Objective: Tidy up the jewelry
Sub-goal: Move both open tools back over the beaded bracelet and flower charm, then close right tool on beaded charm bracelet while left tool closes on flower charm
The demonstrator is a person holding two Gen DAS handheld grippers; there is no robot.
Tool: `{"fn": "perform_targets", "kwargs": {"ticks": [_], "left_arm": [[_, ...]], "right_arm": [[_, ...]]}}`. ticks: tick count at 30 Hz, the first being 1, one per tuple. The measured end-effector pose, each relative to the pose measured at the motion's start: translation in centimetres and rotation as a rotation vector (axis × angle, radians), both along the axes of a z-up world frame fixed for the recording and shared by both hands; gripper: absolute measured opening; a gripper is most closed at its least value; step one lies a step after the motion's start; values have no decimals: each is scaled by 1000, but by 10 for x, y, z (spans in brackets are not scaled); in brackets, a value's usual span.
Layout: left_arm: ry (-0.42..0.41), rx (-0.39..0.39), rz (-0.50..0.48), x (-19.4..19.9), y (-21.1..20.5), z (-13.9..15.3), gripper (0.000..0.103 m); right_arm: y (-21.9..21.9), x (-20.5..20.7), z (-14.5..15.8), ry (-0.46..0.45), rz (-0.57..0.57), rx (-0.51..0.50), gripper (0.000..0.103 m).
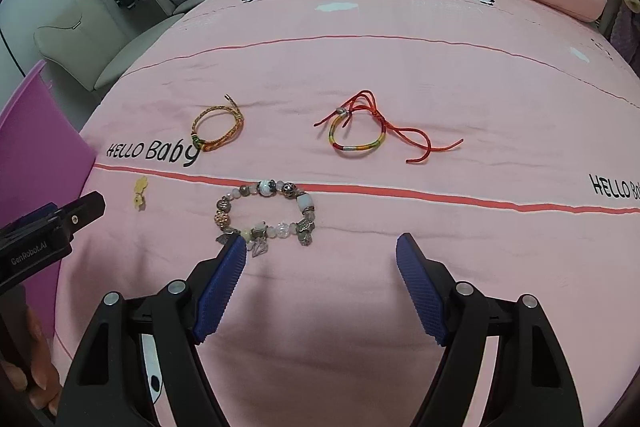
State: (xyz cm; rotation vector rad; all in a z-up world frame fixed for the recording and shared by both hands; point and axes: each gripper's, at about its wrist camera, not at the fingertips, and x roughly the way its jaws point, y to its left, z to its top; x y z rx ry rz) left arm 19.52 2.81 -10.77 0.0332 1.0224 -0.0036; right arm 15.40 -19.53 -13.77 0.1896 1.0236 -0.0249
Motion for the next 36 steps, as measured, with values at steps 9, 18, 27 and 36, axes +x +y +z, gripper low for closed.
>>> {"fn": "perform_targets", "kwargs": {"ticks": [9, 18, 27, 36], "left_arm": [[28, 17, -8, 17, -6, -26, 95], [24, -3, -1, 29, -5, -40, 95], [41, -51, 7, 39, -2, -56, 95], [45, -57, -22, 39, -11, -57, 70]], "right_arm": [[-1, 22, -19, 16, -3, 4, 74], [3, 38, -28, 13, 15, -53, 74], [11, 47, -37, 15, 39, -124, 74], [18, 48, -40, 12, 55, -150, 71]]}}
